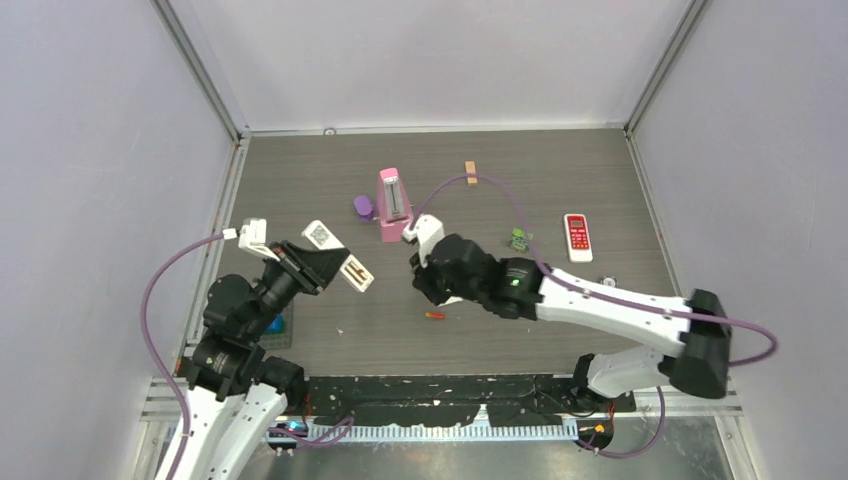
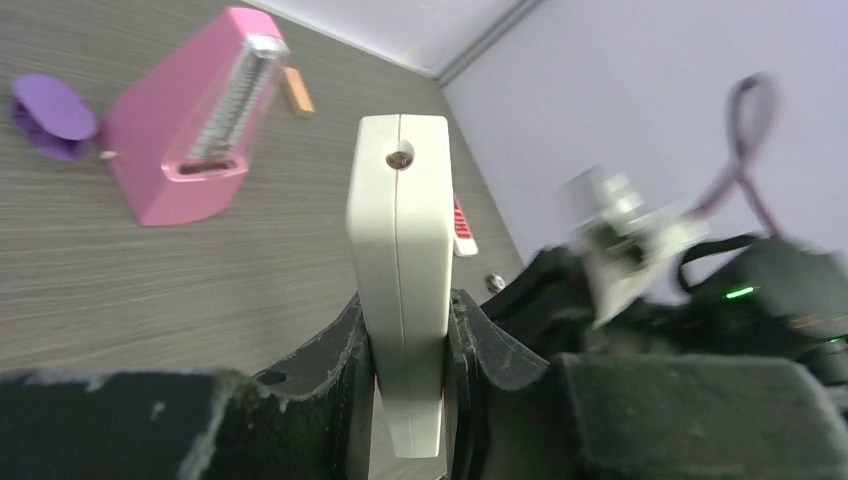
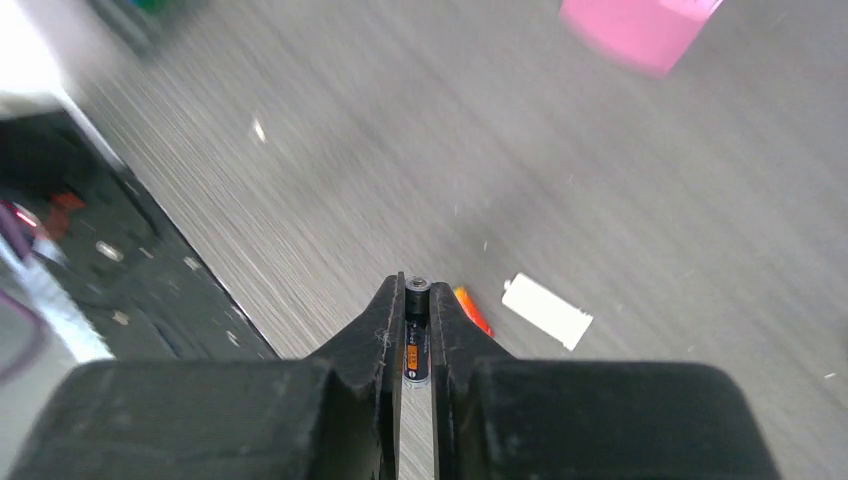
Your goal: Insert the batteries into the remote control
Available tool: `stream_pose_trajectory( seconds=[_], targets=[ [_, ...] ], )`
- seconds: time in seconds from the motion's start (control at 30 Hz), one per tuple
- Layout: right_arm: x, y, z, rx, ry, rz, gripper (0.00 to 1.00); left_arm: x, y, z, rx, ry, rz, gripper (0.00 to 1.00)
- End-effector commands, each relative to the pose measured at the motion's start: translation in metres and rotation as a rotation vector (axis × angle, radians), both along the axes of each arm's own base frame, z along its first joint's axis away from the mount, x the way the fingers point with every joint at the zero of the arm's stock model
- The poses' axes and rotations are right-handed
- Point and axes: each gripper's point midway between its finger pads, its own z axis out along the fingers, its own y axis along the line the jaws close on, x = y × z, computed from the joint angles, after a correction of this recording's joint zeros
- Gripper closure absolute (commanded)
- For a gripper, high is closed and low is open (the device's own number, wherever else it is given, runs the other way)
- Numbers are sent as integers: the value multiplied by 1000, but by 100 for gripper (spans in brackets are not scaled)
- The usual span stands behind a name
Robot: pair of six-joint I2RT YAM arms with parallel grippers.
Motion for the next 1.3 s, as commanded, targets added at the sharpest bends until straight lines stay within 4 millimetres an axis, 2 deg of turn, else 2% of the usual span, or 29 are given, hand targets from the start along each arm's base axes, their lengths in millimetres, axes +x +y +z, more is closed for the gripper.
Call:
stream_pose_trajectory(
  seconds=[0.0, 0.03, 0.07, 0.2, 0.33, 0.43, 0.63, 0.9, 1.13, 1.27],
  targets=[
    [18, -5, 130, 324, -174, -112, 95, -7, -26, 39, -168, -151, -159, 100],
    [15, -6, 143, 361, -183, -104, 94, -8, -31, 42, -185, -171, -189, 100],
    [12, -9, 166, 427, -204, -97, 94, -10, -35, 47, -197, -196, -220, 100],
    [-12, -3, 217, 606, -206, 27, 94, -18, -46, 58, -223, -249, -314, 100],
    [-28, 7, 246, 723, -185, 105, 94, -28, -54, 70, -244, -292, -396, 100],
    [-37, 16, 260, 777, -180, 162, 94, -30, -55, 72, -257, -282, -411, 100],
    [-46, 34, 263, 770, -181, 210, 93, -28, -58, 73, -328, -183, -430, 100],
    [-53, 47, 258, 740, -197, 234, 93, -24, -58, 71, -409, -98, -416, 100],
    [-45, 57, 242, 680, -234, 195, 93, -24, -61, 72, -417, -78, -440, 100],
    [-40, 58, 240, 667, -258, 182, 93, -25, -62, 68, -400, -61, -445, 100]
  ],
)
